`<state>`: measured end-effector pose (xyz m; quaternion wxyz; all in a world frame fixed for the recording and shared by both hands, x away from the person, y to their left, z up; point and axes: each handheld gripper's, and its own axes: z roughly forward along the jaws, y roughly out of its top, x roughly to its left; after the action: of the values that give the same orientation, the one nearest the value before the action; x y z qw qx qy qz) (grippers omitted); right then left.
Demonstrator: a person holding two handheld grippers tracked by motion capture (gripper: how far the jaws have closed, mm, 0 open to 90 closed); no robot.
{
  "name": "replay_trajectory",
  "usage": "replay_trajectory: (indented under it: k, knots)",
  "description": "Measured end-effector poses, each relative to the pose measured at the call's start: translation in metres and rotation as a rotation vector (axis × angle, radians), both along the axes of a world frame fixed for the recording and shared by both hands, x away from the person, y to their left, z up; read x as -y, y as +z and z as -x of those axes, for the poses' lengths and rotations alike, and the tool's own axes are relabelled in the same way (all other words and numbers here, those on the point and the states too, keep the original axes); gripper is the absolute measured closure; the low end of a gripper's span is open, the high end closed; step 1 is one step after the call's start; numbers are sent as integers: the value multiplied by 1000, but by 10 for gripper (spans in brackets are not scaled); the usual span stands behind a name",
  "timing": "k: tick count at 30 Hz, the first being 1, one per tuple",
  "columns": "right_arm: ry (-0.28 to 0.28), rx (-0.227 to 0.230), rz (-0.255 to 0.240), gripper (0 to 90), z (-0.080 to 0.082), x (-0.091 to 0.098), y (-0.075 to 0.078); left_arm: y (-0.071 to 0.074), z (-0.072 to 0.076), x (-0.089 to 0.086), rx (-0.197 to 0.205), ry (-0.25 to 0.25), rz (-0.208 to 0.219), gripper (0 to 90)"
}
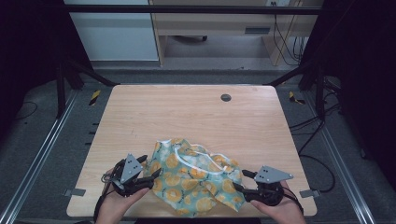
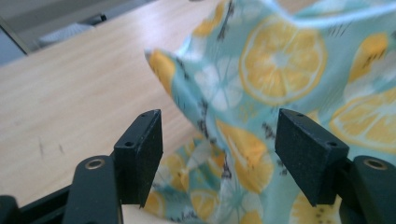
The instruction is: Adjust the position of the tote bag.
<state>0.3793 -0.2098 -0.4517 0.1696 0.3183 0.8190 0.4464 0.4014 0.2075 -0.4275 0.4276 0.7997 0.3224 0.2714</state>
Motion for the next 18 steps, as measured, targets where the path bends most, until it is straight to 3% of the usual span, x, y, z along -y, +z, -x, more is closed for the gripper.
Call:
replay_trajectory:
  k: [1,2,3,4,5,6,9,14,18]
  knots:
    - [-4,0,2,409,0,0,0,11,-3,4,11,-7,17,327]
    - [-4,1,1,403,-1,0,0,11,-3,4,11,-7,17,327]
    - [-6,1,3,398,-1,0,0,24,-9,9,20,-14,23,327]
    - [-6,1,3,398,-1,0,0,24,-9,9,20,-14,23,327]
    - [-11,4,1,390,-1,0,1,37,-16,18,23,-24,12,325]
    - [-11,4,1,390,-1,0,1,37,-16,18,23,-24,12,320]
    - [-26,11,-6,363,0,2,3,56,-35,39,11,-43,6,315]
    - [-52,18,-17,326,-1,5,6,59,-53,59,-48,-66,-12,308]
    - [-58,25,-24,323,-1,6,8,50,-68,77,-97,-56,-81,304]
